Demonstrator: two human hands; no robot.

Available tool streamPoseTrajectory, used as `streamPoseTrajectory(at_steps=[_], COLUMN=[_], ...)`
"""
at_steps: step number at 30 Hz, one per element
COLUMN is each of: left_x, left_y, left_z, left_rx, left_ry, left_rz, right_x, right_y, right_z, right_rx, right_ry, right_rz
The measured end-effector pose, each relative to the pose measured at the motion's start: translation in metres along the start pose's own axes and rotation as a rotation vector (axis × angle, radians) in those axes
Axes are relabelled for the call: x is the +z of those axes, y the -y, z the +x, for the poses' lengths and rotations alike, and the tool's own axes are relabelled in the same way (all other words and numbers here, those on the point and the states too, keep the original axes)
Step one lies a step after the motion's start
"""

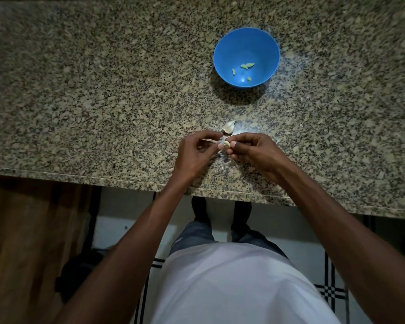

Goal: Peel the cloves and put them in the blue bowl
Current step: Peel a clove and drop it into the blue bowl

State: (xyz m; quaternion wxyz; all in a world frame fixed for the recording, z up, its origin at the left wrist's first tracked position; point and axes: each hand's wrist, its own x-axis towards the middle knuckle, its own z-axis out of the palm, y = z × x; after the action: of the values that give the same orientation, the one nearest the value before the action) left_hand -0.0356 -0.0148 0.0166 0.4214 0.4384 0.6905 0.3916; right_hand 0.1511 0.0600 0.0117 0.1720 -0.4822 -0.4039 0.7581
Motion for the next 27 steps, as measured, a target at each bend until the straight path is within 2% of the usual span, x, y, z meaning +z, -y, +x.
streamPoseTrajectory(at_steps=[3, 10, 14, 16, 18, 20, 21, 24, 27], left_x=[0.004, 0.013, 0.013, 0.010, 0.006, 0.004, 0.004, 0.001, -0.007], left_y=[-0.002, 0.000, -0.003, -0.004, -0.005, -0.006, -0.006, -0.001, 0.007], left_z=[0.002, 0.004, 0.003, 0.004, 0.004, 0.006, 0.007, 0.011, 0.011], left_rx=[0.000, 0.072, 0.047, -0.037, -0.215, -0.375, -0.409, -0.374, -0.268], left_ry=[-0.001, -0.038, 0.018, 0.089, 0.143, 0.121, 0.084, -0.049, -0.163], left_rz=[-0.027, 0.155, 0.126, 0.005, -0.250, -0.458, -0.486, -0.358, -0.089], right_x=[0.000, -0.001, -0.002, -0.003, -0.003, -0.003, -0.004, -0.015, -0.030], right_y=[-0.001, 0.002, -0.001, -0.001, 0.001, 0.003, 0.004, 0.007, 0.014], right_z=[-0.001, -0.007, -0.009, -0.008, -0.008, -0.006, -0.006, -0.001, 0.007], right_rx=[-0.018, -0.045, -0.152, -0.214, -0.265, -0.298, -0.304, -0.279, -0.278], right_ry=[0.010, -0.022, -0.100, -0.120, -0.125, -0.161, -0.197, -0.295, -0.380], right_rz=[-0.016, 0.043, -0.127, -0.265, -0.385, -0.468, -0.489, -0.477, -0.535])
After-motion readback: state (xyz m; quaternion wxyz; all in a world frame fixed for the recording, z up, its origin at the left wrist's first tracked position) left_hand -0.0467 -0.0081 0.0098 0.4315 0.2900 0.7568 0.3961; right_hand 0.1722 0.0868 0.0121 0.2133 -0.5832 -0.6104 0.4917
